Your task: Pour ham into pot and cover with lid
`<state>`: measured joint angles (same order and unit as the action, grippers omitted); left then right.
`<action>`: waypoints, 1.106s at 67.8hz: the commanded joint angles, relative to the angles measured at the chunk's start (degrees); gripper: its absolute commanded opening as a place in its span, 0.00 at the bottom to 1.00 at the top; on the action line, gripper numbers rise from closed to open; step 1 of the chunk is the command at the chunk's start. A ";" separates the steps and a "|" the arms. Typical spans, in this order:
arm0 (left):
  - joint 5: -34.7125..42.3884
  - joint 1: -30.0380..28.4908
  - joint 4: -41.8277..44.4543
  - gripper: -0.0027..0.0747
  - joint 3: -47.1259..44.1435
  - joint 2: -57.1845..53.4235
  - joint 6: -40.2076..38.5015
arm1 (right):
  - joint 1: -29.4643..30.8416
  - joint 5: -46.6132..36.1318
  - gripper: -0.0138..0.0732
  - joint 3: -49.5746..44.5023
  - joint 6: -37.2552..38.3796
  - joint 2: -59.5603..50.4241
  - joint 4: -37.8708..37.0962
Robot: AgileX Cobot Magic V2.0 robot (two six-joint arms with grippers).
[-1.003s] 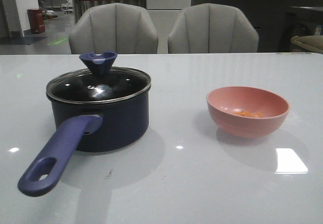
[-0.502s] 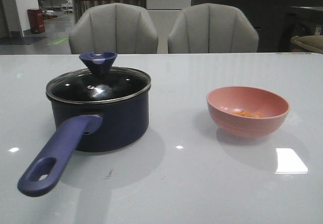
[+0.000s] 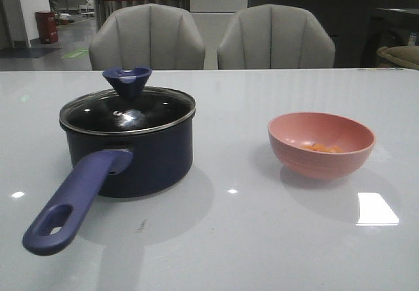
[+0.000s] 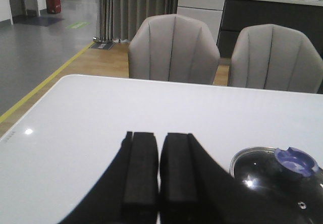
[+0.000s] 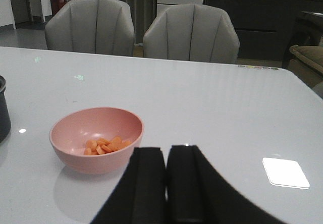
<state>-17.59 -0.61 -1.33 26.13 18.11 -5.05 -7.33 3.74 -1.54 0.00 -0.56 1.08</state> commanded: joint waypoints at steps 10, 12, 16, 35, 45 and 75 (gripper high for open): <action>2.10 0.42 -0.53 0.18 2.05 1.99 -0.68 | 0.11 -4.33 0.35 0.29 0.00 -1.14 -0.51; 2.10 0.42 -0.53 0.19 2.05 1.99 -0.68 | 0.11 -4.33 0.35 0.29 0.00 -1.14 -0.51; 2.10 0.42 -0.53 0.23 2.05 1.99 -0.68 | 0.11 -4.33 0.35 0.29 0.00 -1.14 -0.51; 1.75 0.42 -0.53 0.75 2.05 1.99 -0.68 | 0.11 -4.33 0.35 0.29 0.00 -1.14 -0.51; 2.18 0.42 -0.53 0.76 2.05 1.99 -0.68 | 0.11 -4.33 0.35 0.29 0.00 -1.14 -0.51; -11.38 0.42 -3.05 0.80 12.57 13.91 -0.37 | 0.11 -4.33 0.35 0.29 0.00 -1.14 -0.51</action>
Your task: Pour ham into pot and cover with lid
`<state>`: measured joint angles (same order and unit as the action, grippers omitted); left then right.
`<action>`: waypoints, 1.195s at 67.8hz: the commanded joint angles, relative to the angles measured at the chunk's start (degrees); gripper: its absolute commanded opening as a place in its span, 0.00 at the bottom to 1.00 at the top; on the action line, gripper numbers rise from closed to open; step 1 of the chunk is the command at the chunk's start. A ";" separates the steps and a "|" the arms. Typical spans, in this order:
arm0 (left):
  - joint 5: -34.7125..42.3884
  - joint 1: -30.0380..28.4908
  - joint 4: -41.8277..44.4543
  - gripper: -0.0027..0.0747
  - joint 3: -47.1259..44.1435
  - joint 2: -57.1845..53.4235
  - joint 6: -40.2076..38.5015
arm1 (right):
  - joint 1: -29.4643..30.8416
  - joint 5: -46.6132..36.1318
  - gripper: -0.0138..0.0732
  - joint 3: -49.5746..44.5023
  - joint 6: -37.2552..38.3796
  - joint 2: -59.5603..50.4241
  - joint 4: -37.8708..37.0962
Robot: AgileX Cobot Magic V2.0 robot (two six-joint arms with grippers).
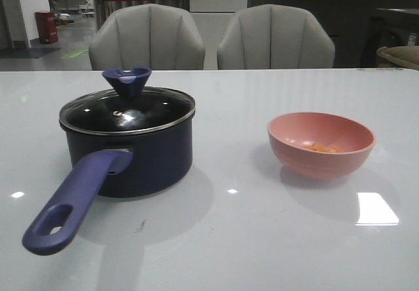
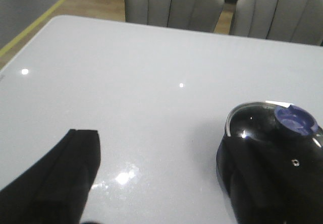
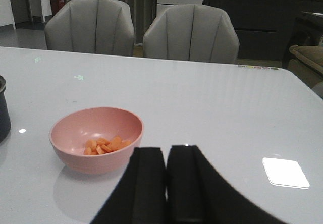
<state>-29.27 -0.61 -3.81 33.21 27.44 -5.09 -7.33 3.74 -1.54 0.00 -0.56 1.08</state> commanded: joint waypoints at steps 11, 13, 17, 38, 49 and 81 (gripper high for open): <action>-3.41 1.33 -0.57 0.85 11.42 13.12 -0.07 | 0.11 -4.33 0.35 0.29 0.00 -1.14 -0.51; -3.93 1.85 -0.57 0.85 12.39 14.57 -0.07 | 0.11 -4.33 0.35 0.29 0.00 -1.14 -0.51; -5.25 3.36 -0.57 0.85 14.73 17.90 -0.07 | 0.11 -4.33 0.35 0.29 0.00 -1.14 -0.51; -5.44 15.66 -2.60 0.85 25.07 34.08 -0.29 | 0.11 -4.33 0.35 0.29 0.00 -1.14 -0.51; -6.67 22.06 -2.36 0.85 31.72 43.41 -1.84 | 0.11 -4.33 0.35 0.29 0.00 -1.14 -0.51; -24.12 32.53 17.74 0.85 57.64 68.82 -21.48 | 0.11 -4.33 0.35 0.29 0.00 -1.19 -0.51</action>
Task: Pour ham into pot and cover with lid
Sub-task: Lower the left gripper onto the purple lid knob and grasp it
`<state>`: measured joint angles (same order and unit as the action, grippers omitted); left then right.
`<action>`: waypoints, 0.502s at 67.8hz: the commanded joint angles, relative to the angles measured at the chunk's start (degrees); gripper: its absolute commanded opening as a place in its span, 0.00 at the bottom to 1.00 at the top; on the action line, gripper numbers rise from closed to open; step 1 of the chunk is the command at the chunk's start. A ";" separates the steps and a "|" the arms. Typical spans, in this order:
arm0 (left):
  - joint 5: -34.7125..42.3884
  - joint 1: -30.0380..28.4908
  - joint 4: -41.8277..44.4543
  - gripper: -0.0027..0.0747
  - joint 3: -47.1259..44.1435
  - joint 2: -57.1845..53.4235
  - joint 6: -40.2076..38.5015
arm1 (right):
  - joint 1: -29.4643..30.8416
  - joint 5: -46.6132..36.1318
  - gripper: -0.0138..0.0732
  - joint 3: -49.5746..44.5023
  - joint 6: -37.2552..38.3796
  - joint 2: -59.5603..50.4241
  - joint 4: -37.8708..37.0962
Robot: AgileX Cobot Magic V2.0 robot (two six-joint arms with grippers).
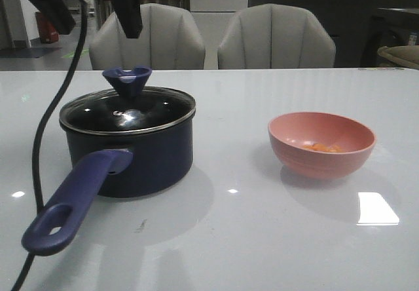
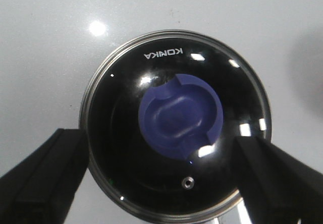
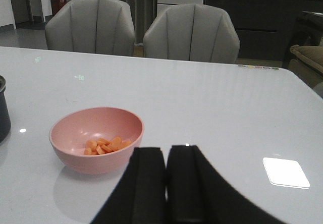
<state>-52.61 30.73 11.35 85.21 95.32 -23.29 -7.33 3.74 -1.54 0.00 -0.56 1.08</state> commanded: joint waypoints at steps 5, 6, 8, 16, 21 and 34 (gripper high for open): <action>-1.69 1.25 0.61 0.85 8.16 3.08 -3.41 | 0.11 -4.33 0.35 0.29 0.00 -1.19 -0.51; -1.70 1.25 0.33 0.85 8.63 3.44 -3.41 | 0.11 -4.33 0.35 0.29 0.00 -1.19 -0.51; -1.98 1.25 -0.23 0.85 9.43 4.18 -3.52 | 0.11 -4.33 0.35 0.29 0.00 -1.19 -0.51; -3.64 1.25 -0.27 0.85 11.95 6.43 -6.05 | 0.11 -4.33 0.35 0.29 0.00 -1.19 -0.51; -6.06 1.25 0.02 0.85 13.65 8.14 -6.31 | 0.11 -4.33 0.35 0.29 0.00 -1.19 -0.51; -7.39 0.53 0.24 0.85 14.15 9.80 -8.86 | 0.11 -4.33 0.35 0.29 0.00 -1.23 -0.51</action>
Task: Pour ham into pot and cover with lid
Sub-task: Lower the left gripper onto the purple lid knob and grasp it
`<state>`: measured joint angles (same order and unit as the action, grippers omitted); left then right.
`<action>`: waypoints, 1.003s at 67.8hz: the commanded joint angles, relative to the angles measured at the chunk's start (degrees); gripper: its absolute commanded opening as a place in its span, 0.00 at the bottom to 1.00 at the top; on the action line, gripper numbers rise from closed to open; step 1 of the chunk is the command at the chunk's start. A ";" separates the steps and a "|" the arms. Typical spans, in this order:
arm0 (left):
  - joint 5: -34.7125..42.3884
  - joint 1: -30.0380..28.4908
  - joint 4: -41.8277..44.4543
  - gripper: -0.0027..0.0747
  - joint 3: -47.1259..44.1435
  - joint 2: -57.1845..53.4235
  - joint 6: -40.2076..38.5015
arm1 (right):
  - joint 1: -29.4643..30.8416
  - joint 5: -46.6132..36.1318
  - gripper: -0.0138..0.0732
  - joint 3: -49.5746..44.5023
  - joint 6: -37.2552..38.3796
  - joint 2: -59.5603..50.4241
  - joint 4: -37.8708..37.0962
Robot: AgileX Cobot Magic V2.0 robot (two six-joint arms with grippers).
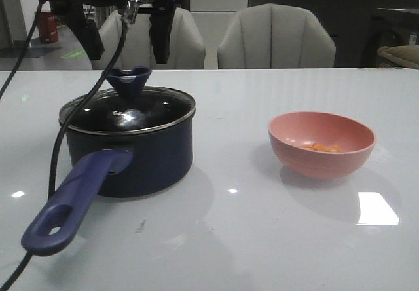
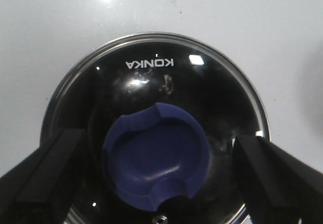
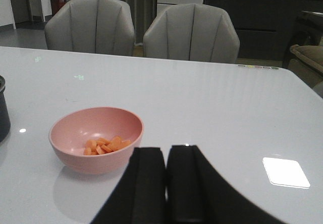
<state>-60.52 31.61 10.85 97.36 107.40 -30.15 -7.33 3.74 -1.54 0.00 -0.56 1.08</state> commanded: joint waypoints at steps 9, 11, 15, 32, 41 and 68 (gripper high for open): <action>-0.11 -1.43 0.29 0.85 2.10 -1.61 -2.16 | 0.11 -4.33 0.35 0.29 0.00 -1.23 -0.51; -0.11 -1.61 -0.08 0.85 2.10 -1.34 -2.16 | 0.11 -4.33 0.35 0.29 0.00 -1.23 -0.51; -0.11 -2.19 -1.46 0.85 2.13 -1.22 -2.16 | 0.11 -4.33 0.35 0.29 0.00 -1.23 -0.51; -0.43 -2.27 -2.86 0.84 2.34 0.49 -2.16 | 0.11 -4.33 0.35 0.29 0.00 -1.23 -0.51; 0.03 -2.27 -3.71 0.84 2.34 1.28 -2.16 | 0.11 -4.33 0.35 0.29 0.00 -1.23 -0.51; -0.08 -2.27 -4.82 0.44 2.34 1.99 -2.05 | 0.11 -4.33 0.35 0.29 0.00 -1.23 -0.51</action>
<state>-61.69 29.48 6.01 97.93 111.63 -31.63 -7.33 3.74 -1.54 0.00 -0.56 1.08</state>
